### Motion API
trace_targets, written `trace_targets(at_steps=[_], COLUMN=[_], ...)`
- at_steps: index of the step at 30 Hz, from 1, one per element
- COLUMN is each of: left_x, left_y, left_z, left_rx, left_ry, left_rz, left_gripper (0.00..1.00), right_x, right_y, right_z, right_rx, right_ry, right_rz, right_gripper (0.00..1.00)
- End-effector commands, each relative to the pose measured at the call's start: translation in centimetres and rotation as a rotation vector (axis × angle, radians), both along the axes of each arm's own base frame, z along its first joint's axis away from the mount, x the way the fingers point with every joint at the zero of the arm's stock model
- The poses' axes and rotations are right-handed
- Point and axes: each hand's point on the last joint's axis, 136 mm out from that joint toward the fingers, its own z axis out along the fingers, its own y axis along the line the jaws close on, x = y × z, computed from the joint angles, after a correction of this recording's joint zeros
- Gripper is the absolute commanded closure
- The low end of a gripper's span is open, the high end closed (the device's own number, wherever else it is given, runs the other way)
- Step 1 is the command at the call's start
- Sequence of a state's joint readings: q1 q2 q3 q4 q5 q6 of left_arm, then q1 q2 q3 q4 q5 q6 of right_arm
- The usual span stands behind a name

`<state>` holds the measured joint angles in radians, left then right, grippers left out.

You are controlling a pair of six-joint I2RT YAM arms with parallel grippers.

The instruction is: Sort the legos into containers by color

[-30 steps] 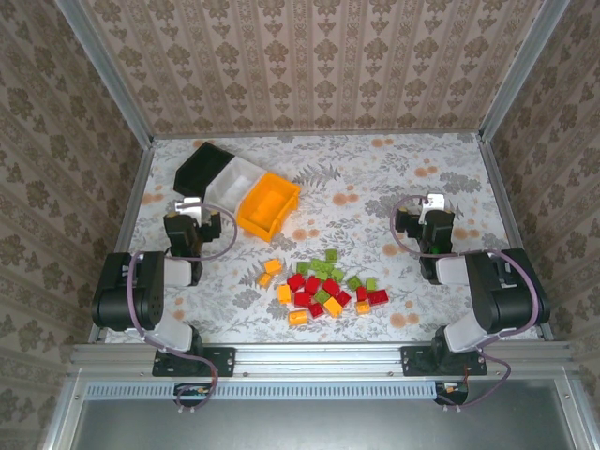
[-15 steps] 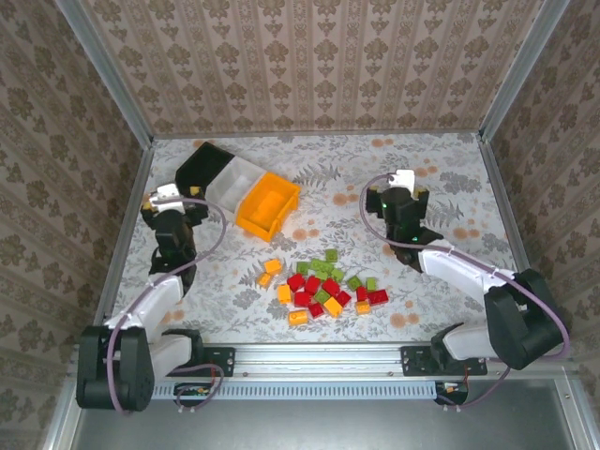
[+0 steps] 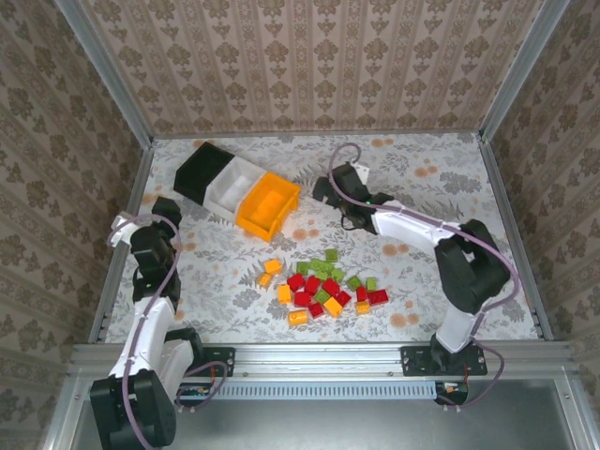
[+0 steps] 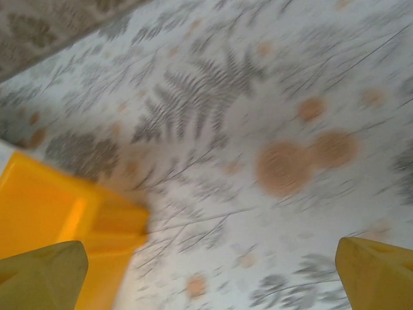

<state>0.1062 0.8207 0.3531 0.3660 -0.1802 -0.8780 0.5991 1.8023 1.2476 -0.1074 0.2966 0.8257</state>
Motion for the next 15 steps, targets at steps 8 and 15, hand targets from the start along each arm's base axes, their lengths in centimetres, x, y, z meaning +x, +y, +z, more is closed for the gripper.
trace_targets(at_steps=[8,15], left_x=[0.6,0.5], left_y=[-4.3,-6.7], left_z=[1.6,0.9], left_rx=[-0.085,-0.067], left_ry=[0.09,0.137], left_rz=[-0.217,-0.306], left_gripper=[0.1,0.14], right_x=[0.0,0.1], right_y=[9.6,9.9], right_z=[-3.8,-6.3], right_rx=[0.118,0.019], right_ry=[0.214,0.318], right_rz=[0.019,0.001], right_gripper=[0.07,0.3])
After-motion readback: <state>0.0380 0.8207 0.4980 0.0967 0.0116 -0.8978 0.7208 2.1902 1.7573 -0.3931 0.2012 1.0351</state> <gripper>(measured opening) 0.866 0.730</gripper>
